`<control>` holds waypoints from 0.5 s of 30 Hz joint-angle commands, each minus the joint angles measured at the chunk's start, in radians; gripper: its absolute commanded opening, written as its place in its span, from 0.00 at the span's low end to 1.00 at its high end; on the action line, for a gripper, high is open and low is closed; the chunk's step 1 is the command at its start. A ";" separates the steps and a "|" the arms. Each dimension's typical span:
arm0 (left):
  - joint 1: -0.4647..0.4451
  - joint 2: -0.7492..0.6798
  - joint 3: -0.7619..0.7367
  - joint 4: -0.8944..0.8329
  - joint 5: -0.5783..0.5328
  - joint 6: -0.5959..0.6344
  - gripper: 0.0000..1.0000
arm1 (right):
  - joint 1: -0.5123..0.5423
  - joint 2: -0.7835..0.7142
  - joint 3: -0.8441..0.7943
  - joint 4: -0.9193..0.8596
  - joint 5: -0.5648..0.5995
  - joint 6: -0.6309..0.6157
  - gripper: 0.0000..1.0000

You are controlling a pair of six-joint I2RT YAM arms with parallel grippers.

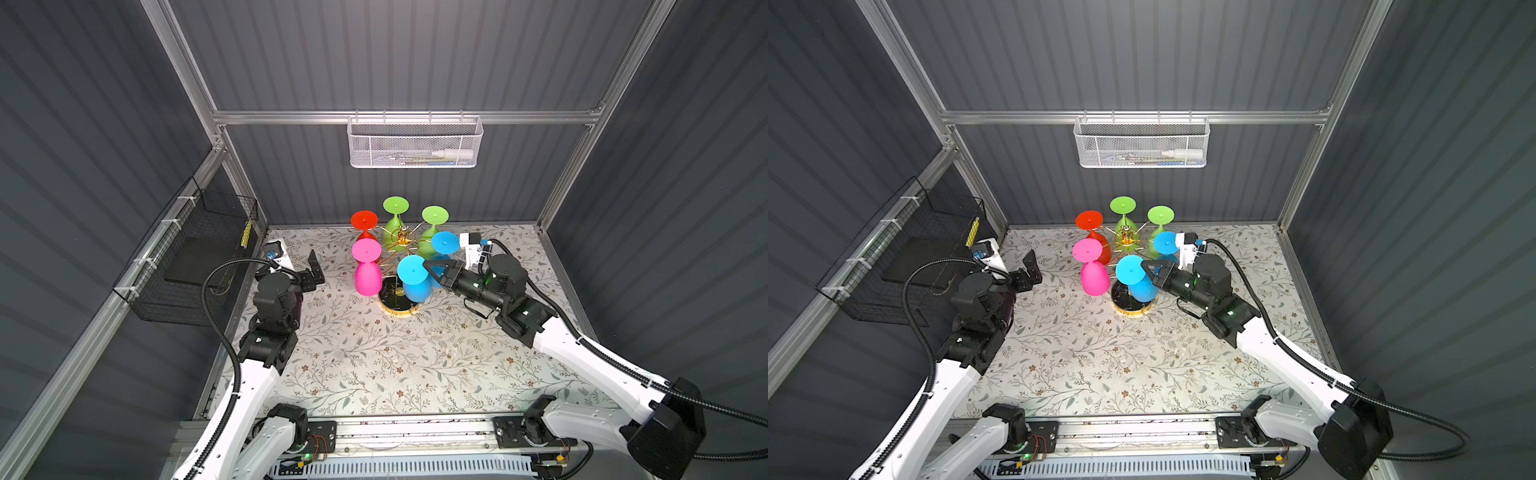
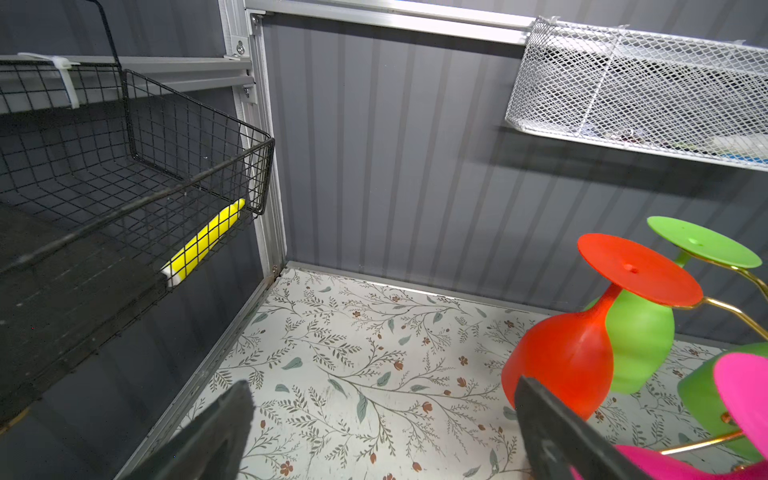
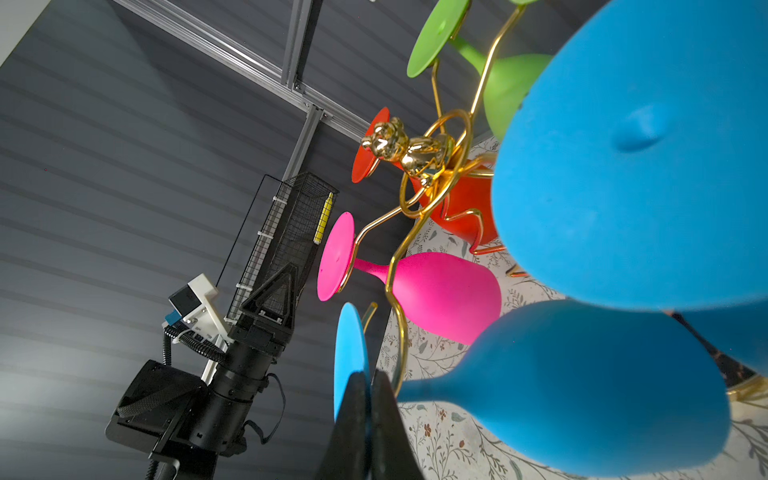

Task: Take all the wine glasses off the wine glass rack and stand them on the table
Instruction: 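Close the right gripper on the blue glass's rim and pull it off the rack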

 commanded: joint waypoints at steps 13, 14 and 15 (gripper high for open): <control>0.002 -0.036 0.017 -0.011 0.009 0.005 1.00 | 0.003 -0.025 0.075 0.021 0.022 0.086 0.00; 0.002 -0.036 0.018 -0.012 0.009 0.004 1.00 | 0.002 -0.021 0.075 0.022 0.022 0.091 0.00; 0.002 -0.037 0.017 -0.011 0.009 0.004 1.00 | 0.003 -0.016 0.076 0.023 0.023 0.098 0.00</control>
